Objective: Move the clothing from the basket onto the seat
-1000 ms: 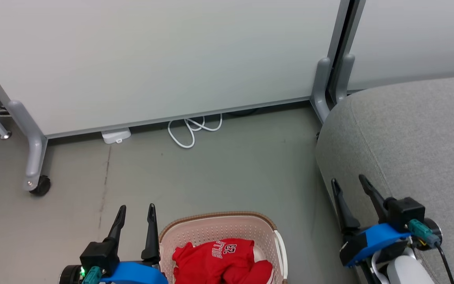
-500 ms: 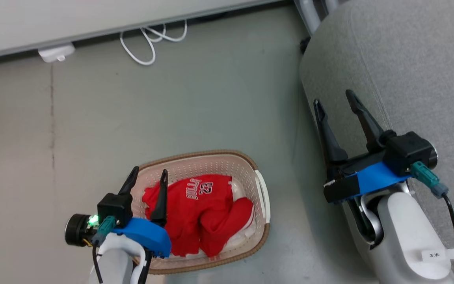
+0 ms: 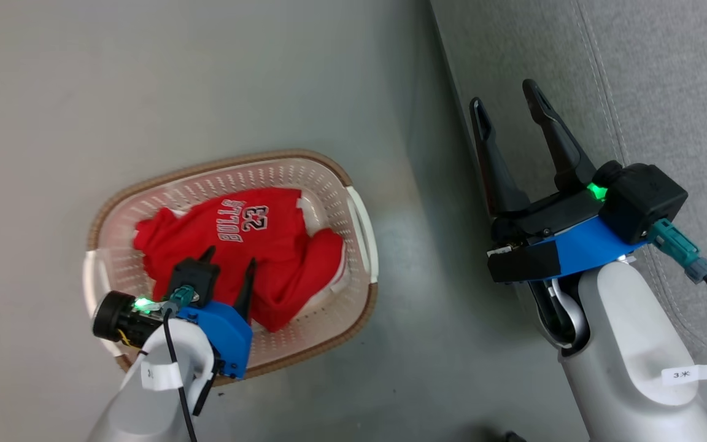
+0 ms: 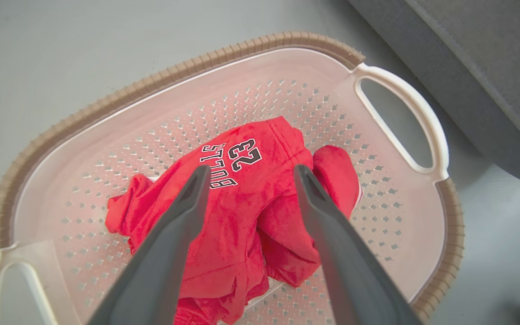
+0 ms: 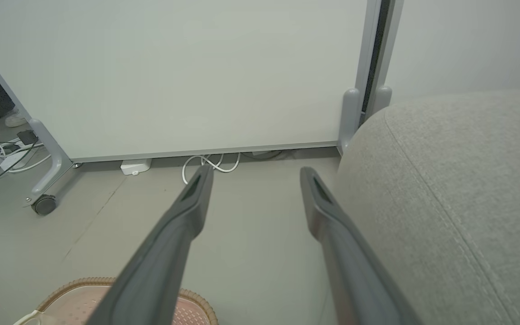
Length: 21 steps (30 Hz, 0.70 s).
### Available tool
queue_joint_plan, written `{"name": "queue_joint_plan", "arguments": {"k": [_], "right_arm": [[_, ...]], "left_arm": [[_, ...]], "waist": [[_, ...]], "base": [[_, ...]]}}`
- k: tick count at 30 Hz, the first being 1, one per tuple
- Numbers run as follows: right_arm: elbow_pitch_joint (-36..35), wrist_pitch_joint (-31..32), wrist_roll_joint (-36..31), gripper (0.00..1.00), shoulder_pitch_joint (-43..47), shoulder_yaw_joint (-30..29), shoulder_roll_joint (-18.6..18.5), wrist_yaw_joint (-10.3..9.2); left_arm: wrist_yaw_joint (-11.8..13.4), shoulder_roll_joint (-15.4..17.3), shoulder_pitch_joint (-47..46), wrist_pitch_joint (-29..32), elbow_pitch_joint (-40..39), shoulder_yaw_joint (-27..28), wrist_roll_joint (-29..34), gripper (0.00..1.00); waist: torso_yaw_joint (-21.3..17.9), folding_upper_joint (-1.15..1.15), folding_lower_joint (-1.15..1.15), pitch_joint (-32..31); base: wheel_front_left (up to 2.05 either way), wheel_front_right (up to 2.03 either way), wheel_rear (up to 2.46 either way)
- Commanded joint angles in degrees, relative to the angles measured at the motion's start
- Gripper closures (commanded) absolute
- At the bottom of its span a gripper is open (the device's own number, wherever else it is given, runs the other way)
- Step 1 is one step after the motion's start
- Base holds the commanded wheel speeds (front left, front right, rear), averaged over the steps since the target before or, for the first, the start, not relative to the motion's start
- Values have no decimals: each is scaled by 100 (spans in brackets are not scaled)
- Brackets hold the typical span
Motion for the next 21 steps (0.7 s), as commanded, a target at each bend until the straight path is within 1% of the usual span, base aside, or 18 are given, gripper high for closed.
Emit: {"name": "queue_joint_plan", "arguments": {"k": [1, 4, 12, 16, 21], "right_arm": [[-10, -39, 72, 0, -137, 41, -13, 3], [-3, -53, 165, 0, -159, 47, -12, 3], [-371, -54, 513, 0, -186, 75, -10, 3], [-432, -55, 662, 0, -184, 172, -10, 3], [-498, -55, 739, 0, -219, 243, -12, 3]], "left_arm": [[-32, 123, -219, 72, 199, -110, 35, 0], [-37, 179, -380, 108, 473, -212, 1, 0], [-32, 446, -786, 161, 927, -314, -69, 0], [79, 580, -961, 216, 1098, -285, -75, 0], [111, 663, -1068, 259, 1229, -289, -95, 0]], "waist": [[-342, 0, -2, 439], [-458, 0, -2, 600], [-695, 0, -2, 1050], [-762, 0, -2, 1208], [-836, 0, -2, 1294]], "base": [[0, 0, 0], [0, 0, 0], [0, 0, 0], [0, 0, 0], [0, 0, 0]]}}
